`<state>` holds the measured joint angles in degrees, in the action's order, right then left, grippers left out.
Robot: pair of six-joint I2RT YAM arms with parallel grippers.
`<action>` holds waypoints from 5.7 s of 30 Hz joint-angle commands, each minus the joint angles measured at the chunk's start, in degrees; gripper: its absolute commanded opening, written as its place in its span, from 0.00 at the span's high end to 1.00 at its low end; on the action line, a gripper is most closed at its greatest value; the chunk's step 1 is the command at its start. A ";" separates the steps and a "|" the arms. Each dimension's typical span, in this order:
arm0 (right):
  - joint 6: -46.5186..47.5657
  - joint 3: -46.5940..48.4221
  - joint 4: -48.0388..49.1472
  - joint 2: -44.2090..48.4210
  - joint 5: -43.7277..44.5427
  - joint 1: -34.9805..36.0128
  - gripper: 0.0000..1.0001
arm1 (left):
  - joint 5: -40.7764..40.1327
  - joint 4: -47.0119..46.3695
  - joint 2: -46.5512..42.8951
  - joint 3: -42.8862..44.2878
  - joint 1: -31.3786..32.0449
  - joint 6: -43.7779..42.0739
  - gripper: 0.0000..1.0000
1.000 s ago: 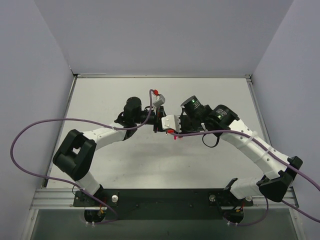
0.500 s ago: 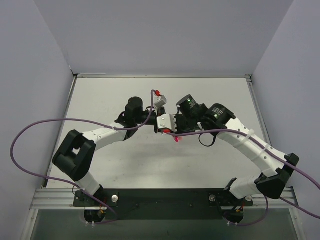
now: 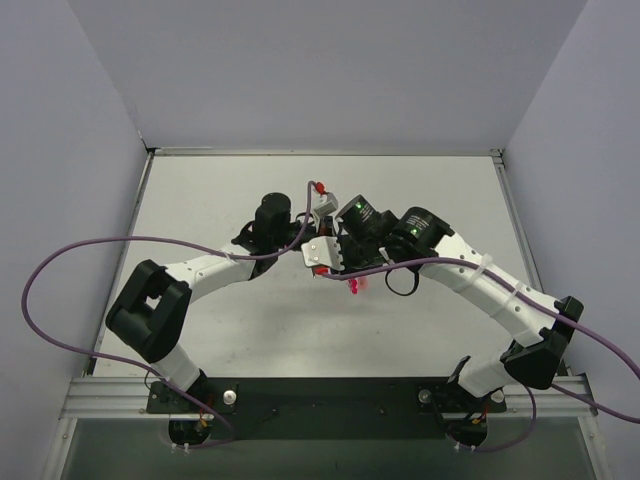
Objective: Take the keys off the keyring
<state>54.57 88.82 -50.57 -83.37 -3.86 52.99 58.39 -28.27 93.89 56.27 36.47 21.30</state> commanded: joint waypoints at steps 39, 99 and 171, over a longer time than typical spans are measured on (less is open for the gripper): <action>-14.92 -8.93 12.24 6.38 -31.71 -21.87 0.82 | 0.93 -15.15 -3.10 -2.57 -5.27 7.79 1.00; -30.75 -13.49 23.06 -1.35 -55.20 -33.83 0.64 | 2.25 -16.38 -4.59 -2.75 -5.09 8.76 1.00; -25.12 -18.16 24.11 2.43 -57.67 -35.15 1.00 | -1.08 -12.68 -4.15 -2.39 -6.23 6.91 1.00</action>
<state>27.18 69.45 -25.21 -82.37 -62.17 19.03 57.52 -40.27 91.50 53.19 30.74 28.91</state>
